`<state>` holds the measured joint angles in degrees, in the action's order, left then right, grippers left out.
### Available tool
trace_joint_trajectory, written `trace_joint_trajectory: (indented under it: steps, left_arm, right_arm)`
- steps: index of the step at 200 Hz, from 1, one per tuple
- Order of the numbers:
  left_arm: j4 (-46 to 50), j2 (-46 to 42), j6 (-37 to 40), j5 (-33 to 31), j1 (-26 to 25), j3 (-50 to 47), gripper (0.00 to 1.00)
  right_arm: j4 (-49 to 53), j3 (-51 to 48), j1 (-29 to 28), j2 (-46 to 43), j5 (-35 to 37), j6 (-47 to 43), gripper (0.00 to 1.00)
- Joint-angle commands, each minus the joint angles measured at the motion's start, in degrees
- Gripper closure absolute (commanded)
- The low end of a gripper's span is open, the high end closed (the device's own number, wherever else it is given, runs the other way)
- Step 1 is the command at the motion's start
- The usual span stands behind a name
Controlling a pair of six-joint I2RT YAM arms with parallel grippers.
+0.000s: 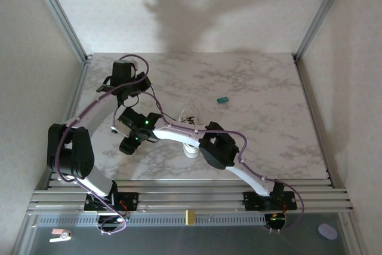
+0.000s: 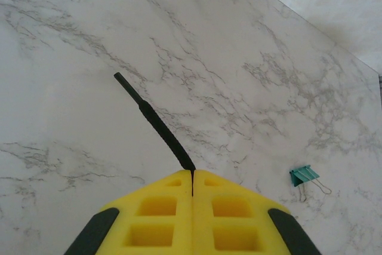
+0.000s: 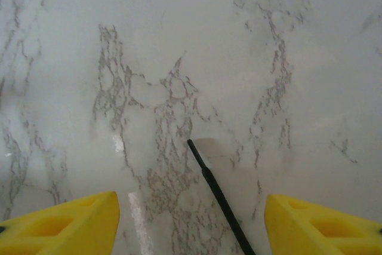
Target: Tie the shoes
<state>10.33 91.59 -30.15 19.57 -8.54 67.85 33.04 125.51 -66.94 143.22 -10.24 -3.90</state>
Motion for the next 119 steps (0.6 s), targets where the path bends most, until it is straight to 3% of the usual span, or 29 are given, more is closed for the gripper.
trace_joint_trajectory:
  steps: [1,119]
  left_arm:
    - [1.19,0.28,0.79,0.33,-0.43,1.40,1.00]
    - [1.67,0.38,0.60,1.24,-0.42,1.58,1.00]
  right_arm:
    - [4.42,4.36,0.84,2.77,-1.28,-1.50,0.34]
    - [8.86,7.99,1.31,8.14,-2.27,-4.27,0.38]
